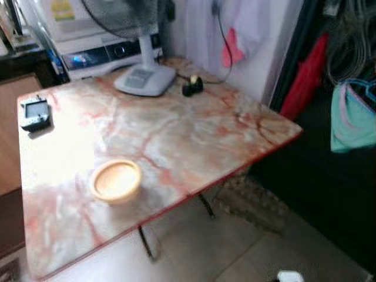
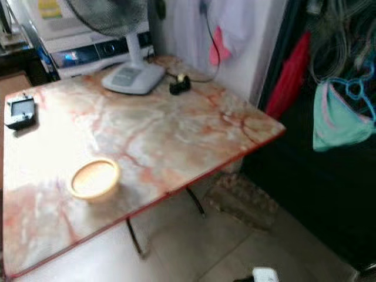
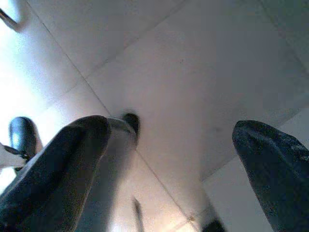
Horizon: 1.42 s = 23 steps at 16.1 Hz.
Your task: Restocking fridge
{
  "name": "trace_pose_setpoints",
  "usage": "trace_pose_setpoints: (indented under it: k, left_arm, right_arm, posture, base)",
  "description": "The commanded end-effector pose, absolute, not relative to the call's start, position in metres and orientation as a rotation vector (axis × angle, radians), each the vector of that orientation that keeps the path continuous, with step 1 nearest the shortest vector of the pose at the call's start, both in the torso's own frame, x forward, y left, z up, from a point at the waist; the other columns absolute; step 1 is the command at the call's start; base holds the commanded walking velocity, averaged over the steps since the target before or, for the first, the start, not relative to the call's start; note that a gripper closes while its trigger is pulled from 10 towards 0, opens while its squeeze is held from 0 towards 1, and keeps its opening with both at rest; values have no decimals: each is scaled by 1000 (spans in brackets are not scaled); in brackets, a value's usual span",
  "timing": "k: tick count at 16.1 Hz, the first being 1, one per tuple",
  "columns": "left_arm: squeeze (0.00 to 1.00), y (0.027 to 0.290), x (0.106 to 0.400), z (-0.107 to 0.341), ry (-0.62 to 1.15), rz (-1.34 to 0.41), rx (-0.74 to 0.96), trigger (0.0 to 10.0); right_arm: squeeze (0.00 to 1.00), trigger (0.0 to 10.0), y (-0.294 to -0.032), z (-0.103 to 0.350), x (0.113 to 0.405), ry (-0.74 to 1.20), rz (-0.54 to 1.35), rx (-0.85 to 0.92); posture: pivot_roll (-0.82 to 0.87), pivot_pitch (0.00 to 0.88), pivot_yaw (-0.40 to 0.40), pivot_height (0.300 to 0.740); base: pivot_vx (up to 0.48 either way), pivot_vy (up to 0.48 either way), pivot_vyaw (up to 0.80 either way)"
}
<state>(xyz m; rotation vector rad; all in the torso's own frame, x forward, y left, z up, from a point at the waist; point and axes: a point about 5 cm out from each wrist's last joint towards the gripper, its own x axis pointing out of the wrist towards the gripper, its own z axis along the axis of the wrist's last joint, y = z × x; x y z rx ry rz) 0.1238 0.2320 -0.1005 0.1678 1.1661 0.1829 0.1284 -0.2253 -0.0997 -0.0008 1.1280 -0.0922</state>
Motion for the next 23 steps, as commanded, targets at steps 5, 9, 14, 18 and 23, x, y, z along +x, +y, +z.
trace_pose_setpoints:
  k: [5,9,14,18,23]
  left_arm:
    - [0,240,117,-101,1193,200,187,10000]
    - [0,240,117,-101,1187,210,189,10000]
    - [0,241,113,-102,1195,226,177,10000]
    - [0,240,110,-102,1200,224,178,10000]
    - [0,240,108,-103,1208,219,181,10000]
  right_arm:
    - [0,10000,-220,-101,129,1134,-75,5]
    - [0,10000,-220,-101,129,1137,-59,5]
    - [0,10000,-220,-101,129,1137,-50,9]
    - [0,10000,-219,-101,129,1137,-41,15]
    - [0,10000,-218,-101,129,1141,-28,18]
  posture:
    - [130,0,13,740]
    - [130,0,13,740]
    - [131,0,11,740]
    - [129,0,10,740]
    - [129,0,12,740]
  base:
    - [0,0,-468]
    - [0,0,-797]
    - [0,0,-795]
    - [0,0,-794]
    - [0,0,-793]
